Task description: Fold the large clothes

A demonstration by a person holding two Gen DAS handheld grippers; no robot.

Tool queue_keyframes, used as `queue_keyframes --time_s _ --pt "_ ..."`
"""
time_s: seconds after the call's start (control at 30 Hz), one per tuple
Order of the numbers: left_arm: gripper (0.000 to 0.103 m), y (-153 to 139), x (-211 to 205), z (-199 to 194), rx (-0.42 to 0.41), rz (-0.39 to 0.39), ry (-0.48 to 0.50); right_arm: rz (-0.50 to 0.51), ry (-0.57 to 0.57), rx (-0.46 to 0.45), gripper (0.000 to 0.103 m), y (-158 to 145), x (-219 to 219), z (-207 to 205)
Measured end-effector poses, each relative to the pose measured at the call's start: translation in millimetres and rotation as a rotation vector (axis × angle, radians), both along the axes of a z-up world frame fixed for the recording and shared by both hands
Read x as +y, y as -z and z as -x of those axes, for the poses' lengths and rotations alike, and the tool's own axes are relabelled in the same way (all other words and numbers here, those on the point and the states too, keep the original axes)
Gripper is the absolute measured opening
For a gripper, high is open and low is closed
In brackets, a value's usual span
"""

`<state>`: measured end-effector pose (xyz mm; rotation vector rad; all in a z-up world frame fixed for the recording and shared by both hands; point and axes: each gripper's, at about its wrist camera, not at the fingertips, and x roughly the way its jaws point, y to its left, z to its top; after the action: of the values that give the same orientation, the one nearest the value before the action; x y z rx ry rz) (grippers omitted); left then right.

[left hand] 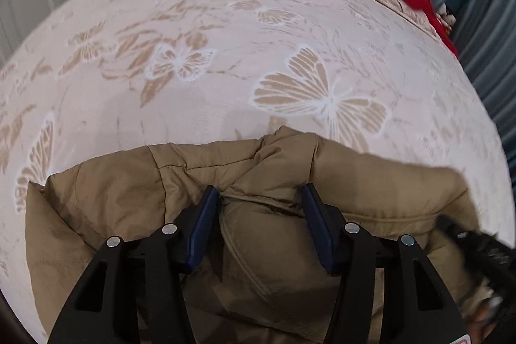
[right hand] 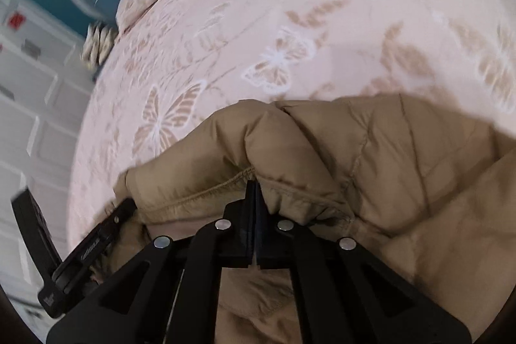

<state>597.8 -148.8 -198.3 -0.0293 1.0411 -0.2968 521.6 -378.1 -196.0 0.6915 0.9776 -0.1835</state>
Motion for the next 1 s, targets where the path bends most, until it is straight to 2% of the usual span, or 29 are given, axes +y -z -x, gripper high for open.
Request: queue_keyframes --time_s 0.1,0.17,0.27,0.33,0.4,0.53,0.77,1.0 --pt "0.055 3 1 5 -0.042 0.003 -0.006 0.099 -0.043 -0.126 0.002 -40 14 12" --pt "0.055 4 1 7 -0.06 0.002 -0.011 0.238 -0.068 -0.154 0.003 -58 26 6" --pt "0.055 5 -1 10 -0.082 -0.006 -0.012 0.301 -0.099 -0.068 0.003 -42 32 -15" --pt "0.056 6 -2 10 -0.093 -0.011 -0.011 0.307 -0.095 -0.008 0.0 -21 28 -20" --pt "0.056 6 -2 11 -0.102 -0.01 -0.01 0.28 -0.091 0.011 0.0 -5 22 -17" --pt "0.057 8 -3 14 -0.129 -0.014 -0.011 0.26 -0.089 0.004 0.0 11 18 -18" --pt "0.058 12 -11 19 -0.169 -0.065 -0.006 0.371 -0.1 -0.008 0.0 19 39 -19" --pt "0.059 15 -15 20 -0.198 -0.096 -0.007 0.409 -0.097 -0.029 0.0 22 43 -21"
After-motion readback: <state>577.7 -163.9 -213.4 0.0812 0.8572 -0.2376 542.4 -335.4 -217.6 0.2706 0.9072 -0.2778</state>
